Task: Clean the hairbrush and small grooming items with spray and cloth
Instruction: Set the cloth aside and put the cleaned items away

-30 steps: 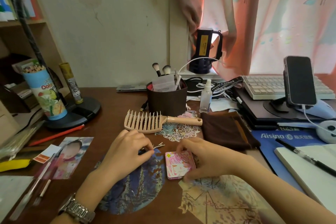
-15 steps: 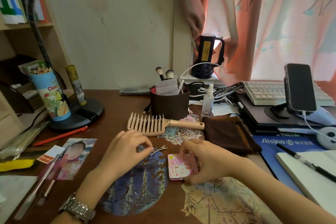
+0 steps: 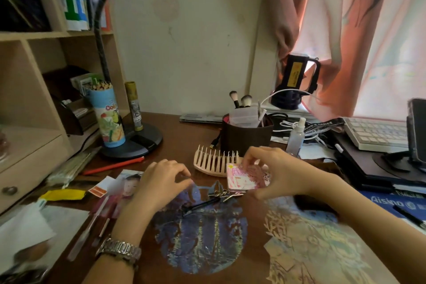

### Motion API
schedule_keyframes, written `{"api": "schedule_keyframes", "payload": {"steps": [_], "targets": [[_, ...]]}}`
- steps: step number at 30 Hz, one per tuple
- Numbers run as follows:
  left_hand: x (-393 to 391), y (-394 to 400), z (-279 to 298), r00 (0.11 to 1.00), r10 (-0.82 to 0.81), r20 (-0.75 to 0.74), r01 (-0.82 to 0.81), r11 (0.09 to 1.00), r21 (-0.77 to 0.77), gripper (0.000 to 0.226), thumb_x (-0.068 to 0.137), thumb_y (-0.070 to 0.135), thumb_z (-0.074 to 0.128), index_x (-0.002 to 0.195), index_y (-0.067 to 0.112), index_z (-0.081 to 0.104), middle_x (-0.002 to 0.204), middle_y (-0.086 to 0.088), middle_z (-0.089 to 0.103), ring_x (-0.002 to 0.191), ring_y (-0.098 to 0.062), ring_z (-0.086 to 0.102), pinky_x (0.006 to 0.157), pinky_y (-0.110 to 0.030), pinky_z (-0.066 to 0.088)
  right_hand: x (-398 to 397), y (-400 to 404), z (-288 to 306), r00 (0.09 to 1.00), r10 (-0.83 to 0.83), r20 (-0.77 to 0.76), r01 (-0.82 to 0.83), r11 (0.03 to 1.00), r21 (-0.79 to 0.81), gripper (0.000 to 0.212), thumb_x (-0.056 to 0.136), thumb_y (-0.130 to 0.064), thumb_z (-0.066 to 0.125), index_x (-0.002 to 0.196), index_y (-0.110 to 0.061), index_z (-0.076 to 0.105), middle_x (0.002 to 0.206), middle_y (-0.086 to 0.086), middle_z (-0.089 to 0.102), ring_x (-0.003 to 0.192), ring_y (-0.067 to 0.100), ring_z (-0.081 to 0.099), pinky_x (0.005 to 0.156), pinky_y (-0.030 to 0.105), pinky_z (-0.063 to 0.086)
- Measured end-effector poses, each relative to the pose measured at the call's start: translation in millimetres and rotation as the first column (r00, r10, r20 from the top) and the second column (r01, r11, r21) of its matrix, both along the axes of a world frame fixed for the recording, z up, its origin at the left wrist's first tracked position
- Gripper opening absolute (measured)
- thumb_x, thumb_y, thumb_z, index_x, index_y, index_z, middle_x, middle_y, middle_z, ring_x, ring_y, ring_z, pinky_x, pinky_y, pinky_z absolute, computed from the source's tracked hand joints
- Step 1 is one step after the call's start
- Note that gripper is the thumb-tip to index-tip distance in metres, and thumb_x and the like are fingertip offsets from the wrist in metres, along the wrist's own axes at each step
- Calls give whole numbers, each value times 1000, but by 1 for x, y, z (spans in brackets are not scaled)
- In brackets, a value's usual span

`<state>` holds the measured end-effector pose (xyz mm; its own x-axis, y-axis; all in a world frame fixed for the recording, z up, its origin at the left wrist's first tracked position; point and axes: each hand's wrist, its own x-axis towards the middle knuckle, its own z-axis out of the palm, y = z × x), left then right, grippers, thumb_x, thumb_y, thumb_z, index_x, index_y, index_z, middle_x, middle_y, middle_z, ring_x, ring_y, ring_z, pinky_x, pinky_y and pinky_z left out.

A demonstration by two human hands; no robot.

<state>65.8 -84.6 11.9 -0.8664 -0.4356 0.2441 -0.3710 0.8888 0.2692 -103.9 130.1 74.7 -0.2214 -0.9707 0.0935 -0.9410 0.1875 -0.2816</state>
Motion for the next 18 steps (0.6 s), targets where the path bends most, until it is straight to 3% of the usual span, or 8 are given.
{"api": "schedule_keyframes", "payload": {"steps": [7, 11, 18], "targets": [[12, -20, -4, 994, 94, 51, -97, 994, 58, 18, 87, 47, 57, 100, 36, 63, 103, 14, 60, 102, -9, 52, 89, -30, 41, -4, -57, 20, 997, 39, 64, -35, 997, -65, 47, 66, -37, 77, 106, -26, 52, 105, -14, 56, 96, 6, 55, 84, 33, 50], [17, -25, -2, 989, 126, 75, -135, 983, 125, 21, 84, 45, 62, 103, 34, 64, 103, 12, 62, 99, -8, 55, 88, -30, 47, -3, -94, 28, 997, 39, 72, -35, 998, -58, 48, 72, -35, 77, 110, -22, 52, 106, -10, 56, 96, 6, 55, 85, 27, 50], [20, -30, -1, 985, 140, 101, -158, 968, 197, 28, 82, 44, 65, 107, 33, 63, 107, 11, 62, 100, -7, 56, 88, -30, 49, 1, -162, 18, 997, 69, 43, -66, 996, -63, 46, 71, -32, 76, 107, -17, 52, 103, -2, 57, 80, 9, 52, 65, 20, 44]]}}
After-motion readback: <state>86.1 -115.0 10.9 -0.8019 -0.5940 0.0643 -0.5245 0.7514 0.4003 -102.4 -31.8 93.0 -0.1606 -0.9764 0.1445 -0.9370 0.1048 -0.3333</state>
